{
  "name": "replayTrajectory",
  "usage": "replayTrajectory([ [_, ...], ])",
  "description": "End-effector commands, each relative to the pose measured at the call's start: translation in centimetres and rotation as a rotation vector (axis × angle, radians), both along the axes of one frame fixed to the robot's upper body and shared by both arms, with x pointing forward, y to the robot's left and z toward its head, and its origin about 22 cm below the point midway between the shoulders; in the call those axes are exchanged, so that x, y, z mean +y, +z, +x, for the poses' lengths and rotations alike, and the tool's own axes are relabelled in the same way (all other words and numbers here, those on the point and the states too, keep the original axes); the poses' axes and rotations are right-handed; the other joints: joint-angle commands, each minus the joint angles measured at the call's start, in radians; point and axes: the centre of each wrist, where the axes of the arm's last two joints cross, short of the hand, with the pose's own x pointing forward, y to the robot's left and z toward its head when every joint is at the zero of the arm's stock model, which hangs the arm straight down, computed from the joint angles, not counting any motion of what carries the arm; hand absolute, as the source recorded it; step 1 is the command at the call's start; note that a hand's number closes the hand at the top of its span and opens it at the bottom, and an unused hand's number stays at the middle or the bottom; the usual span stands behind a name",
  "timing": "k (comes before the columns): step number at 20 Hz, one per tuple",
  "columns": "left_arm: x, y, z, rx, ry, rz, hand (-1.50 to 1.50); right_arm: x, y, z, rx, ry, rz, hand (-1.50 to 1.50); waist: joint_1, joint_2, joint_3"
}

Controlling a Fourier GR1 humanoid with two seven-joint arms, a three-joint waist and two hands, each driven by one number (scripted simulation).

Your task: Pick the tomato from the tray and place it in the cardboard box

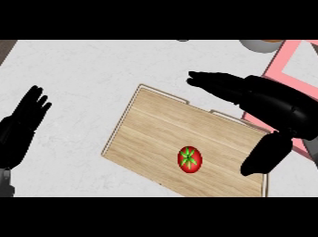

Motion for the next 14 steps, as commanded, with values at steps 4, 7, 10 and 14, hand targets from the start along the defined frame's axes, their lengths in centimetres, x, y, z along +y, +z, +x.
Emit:
replayTrajectory([
  [4, 1.4, 0.2, 0.2, -0.006, 0.003, 0.004, 0.00, 4.9, 1.4, -0.3, 0.007, -0.009, -0.429, -1.50, 0.009, 0.007, 0.000],
  [7, -0.4, -0.1, -0.3, 0.009, -0.012, -0.006, 0.00, 8.5, 1.2, -0.9, 0.057, -0.004, -0.495, -1.50, 0.001, 0.003, 0.002],
  [10, 0.0, 0.7, -0.4, 0.001, 0.006, 0.008, 0.00, 9.8, 0.5, -0.6, 0.132, -0.017, -0.540, -1.50, -0.005, 0.003, 0.003],
  [14, 0.1, 0.0, 0.4, -0.016, 0.031, -0.006, 0.00, 11.6, -0.2, -1.2, 0.196, -0.026, -0.586, -1.50, -0.015, 0.004, 0.003],
])
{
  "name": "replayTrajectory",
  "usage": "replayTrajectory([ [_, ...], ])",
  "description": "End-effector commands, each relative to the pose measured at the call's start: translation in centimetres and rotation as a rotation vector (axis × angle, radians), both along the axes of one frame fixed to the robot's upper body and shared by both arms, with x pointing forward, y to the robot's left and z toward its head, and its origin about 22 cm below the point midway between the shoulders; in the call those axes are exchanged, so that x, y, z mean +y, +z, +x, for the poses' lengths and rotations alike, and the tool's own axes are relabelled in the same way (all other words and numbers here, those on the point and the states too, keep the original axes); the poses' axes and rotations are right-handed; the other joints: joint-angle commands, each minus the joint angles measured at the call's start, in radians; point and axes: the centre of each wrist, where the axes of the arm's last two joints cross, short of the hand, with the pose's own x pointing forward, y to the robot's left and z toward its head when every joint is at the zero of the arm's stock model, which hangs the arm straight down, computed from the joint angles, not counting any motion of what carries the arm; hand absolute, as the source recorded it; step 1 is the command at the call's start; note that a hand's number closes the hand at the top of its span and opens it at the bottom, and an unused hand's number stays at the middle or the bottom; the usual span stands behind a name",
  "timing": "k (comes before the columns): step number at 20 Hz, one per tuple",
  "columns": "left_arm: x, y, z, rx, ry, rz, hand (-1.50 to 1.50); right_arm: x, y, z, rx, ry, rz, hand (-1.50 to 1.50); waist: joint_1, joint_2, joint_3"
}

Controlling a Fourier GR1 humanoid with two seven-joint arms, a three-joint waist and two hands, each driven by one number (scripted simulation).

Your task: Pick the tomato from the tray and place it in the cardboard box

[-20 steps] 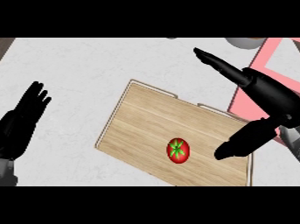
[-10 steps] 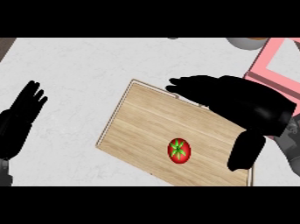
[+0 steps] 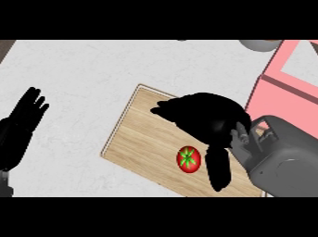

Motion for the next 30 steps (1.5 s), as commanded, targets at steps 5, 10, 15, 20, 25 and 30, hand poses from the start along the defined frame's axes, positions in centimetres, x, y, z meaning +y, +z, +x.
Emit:
replayTrajectory([
  [5, -1.0, -0.9, -0.5, 0.012, 0.003, -0.010, 0.00, 1.0, -0.7, 0.8, 0.066, -0.019, -0.128, -1.50, -0.008, 0.001, 0.001],
  [10, 0.0, -0.5, 0.1, 0.016, -0.003, -0.007, 0.00, 1.1, -0.9, 1.2, 0.051, -0.042, -0.150, -1.50, -0.008, 0.001, 0.001],
  [15, -1.2, -1.0, -0.9, 0.003, 0.001, -0.005, 0.00, -0.1, -4.2, 0.1, 0.076, -0.013, -0.155, -1.50, -0.006, 0.002, 0.002],
  [20, 2.0, -0.1, -1.9, -0.011, -0.001, -0.004, 0.00, 1.5, -3.7, -0.5, 0.047, 0.003, -0.102, -1.50, -0.002, 0.002, 0.002],
  [25, -0.1, -1.2, -1.4, 0.001, -0.011, -0.026, 0.00, 2.5, -2.9, 0.6, 0.028, 0.024, -0.117, -1.50, -0.001, 0.003, 0.001],
  [30, 1.0, 0.3, 0.6, 0.022, -0.002, -0.009, 0.00, 4.0, -3.9, 0.8, 0.011, 0.017, -0.178, -1.50, -0.003, 0.004, 0.001],
])
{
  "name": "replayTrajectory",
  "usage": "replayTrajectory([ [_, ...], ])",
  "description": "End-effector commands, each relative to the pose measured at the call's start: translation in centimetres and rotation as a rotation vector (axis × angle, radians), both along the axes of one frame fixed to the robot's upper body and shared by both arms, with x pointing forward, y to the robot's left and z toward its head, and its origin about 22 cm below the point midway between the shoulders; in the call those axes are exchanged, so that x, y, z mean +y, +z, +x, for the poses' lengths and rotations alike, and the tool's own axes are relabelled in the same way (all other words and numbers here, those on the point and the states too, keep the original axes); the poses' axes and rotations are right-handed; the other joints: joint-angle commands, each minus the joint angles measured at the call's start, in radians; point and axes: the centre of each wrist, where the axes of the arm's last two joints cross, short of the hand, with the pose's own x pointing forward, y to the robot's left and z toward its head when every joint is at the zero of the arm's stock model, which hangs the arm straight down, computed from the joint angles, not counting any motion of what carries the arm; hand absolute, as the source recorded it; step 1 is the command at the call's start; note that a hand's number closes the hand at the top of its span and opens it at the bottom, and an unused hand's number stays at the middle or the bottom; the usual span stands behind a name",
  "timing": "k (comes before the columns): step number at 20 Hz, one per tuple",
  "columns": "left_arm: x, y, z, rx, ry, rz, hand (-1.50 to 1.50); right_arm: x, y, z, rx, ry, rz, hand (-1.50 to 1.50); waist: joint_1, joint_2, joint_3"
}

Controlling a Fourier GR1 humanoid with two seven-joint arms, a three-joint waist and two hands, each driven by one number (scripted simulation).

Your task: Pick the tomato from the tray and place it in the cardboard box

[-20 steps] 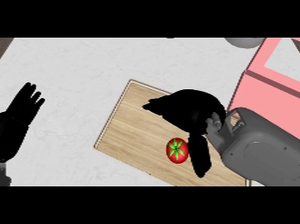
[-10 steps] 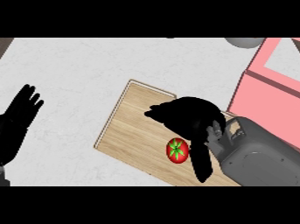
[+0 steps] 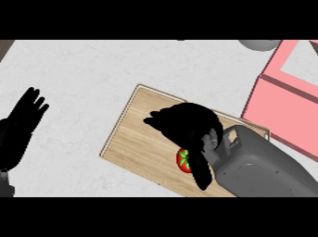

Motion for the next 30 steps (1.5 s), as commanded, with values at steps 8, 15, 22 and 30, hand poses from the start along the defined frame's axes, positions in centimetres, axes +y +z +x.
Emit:
replayTrajectory([
  [8, -1.4, 0.8, 0.9, -0.018, 0.013, -0.001, 0.00, 2.9, -2.9, -1.8, -0.015, -0.017, -0.142, -1.50, -0.003, 0.000, 0.000],
  [15, 0.2, -0.5, -0.5, -0.013, 0.005, -0.002, 0.00, 0.4, -5.5, -0.8, -0.017, -0.050, -0.197, -1.50, 0.000, 0.001, 0.000],
  [22, -0.6, 1.3, -0.7, -0.020, -0.015, 0.004, 0.00, 1.7, -5.9, -0.7, -0.002, -0.028, -0.204, -1.50, 0.001, 0.000, 0.001],
  [30, -0.4, -0.2, -3.1, -0.005, 0.004, 0.015, 0.00, -0.3, -8.4, -2.5, 0.011, -0.023, -0.255, -1.50, 0.002, -0.001, 0.001],
])
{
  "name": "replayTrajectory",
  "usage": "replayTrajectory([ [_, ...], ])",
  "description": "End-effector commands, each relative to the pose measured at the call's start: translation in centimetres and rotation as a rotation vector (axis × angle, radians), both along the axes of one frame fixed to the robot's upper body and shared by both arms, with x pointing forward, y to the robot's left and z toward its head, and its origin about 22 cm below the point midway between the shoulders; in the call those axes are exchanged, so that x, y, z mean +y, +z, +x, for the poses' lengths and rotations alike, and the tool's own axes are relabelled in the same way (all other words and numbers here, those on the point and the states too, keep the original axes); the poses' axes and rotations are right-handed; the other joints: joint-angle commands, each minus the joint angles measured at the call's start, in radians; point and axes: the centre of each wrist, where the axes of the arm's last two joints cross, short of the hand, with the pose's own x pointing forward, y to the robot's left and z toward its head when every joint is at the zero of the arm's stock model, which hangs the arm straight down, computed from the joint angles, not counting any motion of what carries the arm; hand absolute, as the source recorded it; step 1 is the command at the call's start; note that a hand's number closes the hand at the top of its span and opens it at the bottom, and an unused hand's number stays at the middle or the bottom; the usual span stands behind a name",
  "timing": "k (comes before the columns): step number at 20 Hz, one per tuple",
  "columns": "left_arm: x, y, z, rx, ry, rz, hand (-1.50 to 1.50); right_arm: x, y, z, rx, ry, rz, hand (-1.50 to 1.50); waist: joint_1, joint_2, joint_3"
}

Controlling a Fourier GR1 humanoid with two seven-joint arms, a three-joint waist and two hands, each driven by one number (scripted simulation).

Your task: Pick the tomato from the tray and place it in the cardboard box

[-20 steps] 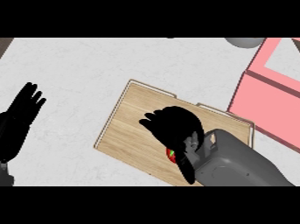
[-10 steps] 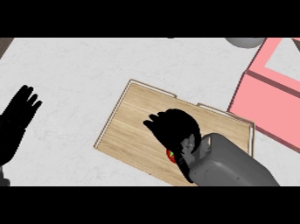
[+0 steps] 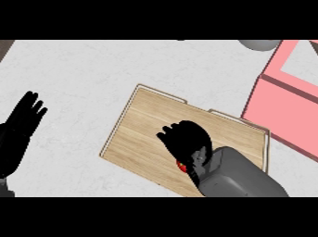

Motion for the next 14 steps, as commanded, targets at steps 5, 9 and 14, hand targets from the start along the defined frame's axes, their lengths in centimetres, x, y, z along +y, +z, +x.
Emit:
replayTrajectory([
  [5, 1.2, 0.1, 0.3, -0.007, -0.003, 0.004, 0.00, -1.3, -0.8, 1.3, -0.002, -0.013, -0.030, -1.50, 0.000, 0.001, 0.000],
  [9, -0.2, 0.2, 1.2, -0.010, 0.000, -0.012, 0.00, -0.1, -1.5, 0.3, 0.025, 0.011, -0.041, -1.50, -0.002, 0.000, 0.000],
  [14, -1.0, 0.9, 1.5, 0.004, -0.003, -0.004, 0.00, -0.7, -1.6, 0.3, -0.026, 0.077, 0.043, 1.50, -0.002, 0.000, 0.000],
])
